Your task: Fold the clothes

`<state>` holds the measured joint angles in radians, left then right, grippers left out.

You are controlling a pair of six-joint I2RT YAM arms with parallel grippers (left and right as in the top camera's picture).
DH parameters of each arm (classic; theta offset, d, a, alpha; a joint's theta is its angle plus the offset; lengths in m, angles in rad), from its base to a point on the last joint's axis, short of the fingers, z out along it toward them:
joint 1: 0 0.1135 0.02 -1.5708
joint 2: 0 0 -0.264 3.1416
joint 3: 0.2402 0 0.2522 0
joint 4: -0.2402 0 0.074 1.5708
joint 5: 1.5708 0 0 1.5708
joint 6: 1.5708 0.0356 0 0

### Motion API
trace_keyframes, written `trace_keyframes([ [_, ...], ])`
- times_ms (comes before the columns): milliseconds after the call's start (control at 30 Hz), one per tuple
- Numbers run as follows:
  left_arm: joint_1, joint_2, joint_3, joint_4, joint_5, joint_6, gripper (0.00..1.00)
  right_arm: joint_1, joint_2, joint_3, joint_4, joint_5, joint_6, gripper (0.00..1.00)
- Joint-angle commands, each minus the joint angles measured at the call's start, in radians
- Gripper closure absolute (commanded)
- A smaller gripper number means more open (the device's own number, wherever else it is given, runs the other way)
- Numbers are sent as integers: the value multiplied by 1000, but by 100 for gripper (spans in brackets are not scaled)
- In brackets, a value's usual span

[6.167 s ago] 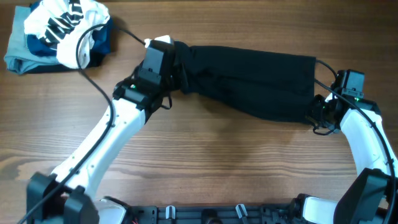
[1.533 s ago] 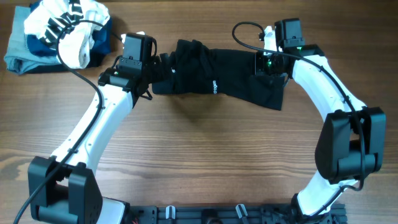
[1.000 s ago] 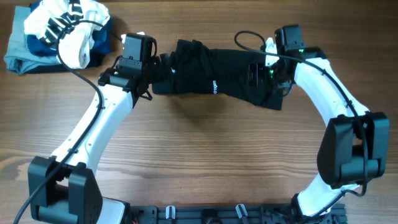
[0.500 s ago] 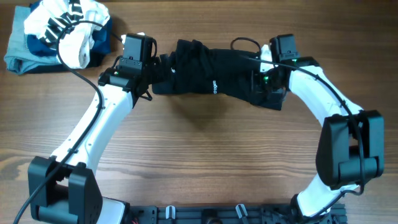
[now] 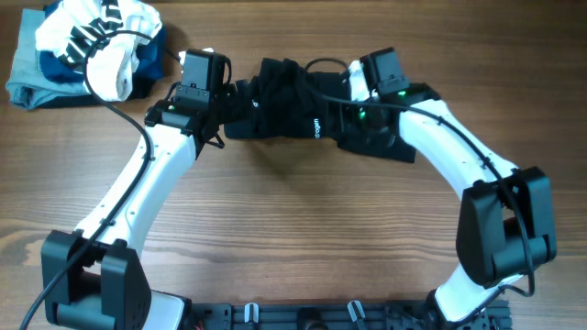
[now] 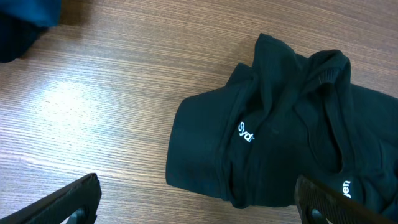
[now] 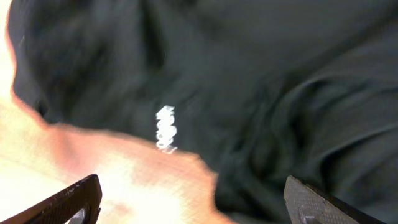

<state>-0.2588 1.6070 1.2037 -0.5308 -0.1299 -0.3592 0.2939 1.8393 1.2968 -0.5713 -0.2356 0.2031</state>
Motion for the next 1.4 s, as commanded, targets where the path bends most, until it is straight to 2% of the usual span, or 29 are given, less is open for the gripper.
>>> trace_keyframes([
  [0,4,3,3,2,5,15,0,-71,-30,28,31,125,14,5],
  [67,4,3,3,2,5,15,0,-105,-26,28,73,143,8,5],
  [200,4,3,3,2,5,16,0,-130,26,28,140,154,5,14],
  [433,4,3,3,-1,5,16,0,-130,152,28,174,259,10,14],
  [633,4,3,3,-2,5,16,0,-130,185,27,250,317,18,15],
  [767,4,3,3,-2,5,16,0,-130,199,27,279,287,34,28],
  [933,4,3,3,-2,5,16,0,-130,237,27,284,288,34,31],
  [1067,4,3,3,-2,5,15,0,-130,234,29,337,284,32,46],
  [1100,4,3,3,-2,5,15,0,-130,230,30,342,273,31,53],
  [1167,4,3,3,-2,5,15,1,-130,218,33,347,236,32,77],
  [1367,4,3,3,-2,5,15,0,-130,198,34,356,149,34,94],
])
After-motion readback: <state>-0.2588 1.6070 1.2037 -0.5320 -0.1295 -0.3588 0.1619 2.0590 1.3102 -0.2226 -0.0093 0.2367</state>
